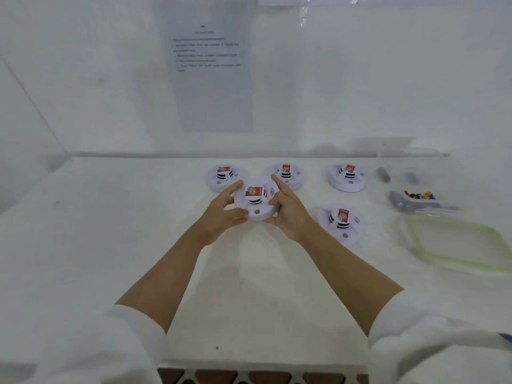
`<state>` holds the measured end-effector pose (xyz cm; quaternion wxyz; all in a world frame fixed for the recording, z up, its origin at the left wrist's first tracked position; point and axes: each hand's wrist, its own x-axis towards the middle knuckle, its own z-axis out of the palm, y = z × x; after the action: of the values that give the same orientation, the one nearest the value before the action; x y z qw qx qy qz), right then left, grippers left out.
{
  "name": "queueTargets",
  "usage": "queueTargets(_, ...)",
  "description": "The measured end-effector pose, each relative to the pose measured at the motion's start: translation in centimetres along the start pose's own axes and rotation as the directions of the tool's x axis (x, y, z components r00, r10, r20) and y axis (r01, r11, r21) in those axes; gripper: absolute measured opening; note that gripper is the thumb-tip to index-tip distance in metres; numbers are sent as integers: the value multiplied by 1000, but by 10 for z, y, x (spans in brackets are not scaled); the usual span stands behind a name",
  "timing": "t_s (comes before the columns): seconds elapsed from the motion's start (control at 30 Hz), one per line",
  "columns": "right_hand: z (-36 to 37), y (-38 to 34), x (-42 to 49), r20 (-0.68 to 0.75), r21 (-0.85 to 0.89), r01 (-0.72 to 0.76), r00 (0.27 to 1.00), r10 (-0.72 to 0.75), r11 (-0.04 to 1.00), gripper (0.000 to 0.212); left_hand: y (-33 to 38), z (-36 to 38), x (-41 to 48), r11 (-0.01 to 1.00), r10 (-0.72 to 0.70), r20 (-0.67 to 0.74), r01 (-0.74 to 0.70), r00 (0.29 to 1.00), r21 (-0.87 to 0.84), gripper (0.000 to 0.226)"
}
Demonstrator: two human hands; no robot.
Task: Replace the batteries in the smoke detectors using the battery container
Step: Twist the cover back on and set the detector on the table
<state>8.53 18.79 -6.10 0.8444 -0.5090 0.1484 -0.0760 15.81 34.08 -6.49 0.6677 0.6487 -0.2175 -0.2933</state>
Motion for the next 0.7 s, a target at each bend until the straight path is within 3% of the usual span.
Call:
queueTargets(0.13, 4, 13, -3, 10, -260, 51, 999, -50, 964, 58, -10, -16, -3, 999, 10, -9, -9, 1000, 36, 67)
queueTargets(0.33, 15, 33, -8, 19, -455, 207, 975, -222, 866, 57, -14, -38, 0, 996, -3, 54, -2, 999, 91, 69)
queueTargets(0.7, 29, 46, -12, -23, -523, 274, 942, -335, 807, 59, -21, -40, -4, 986, 84, 93, -96, 992, 137, 66)
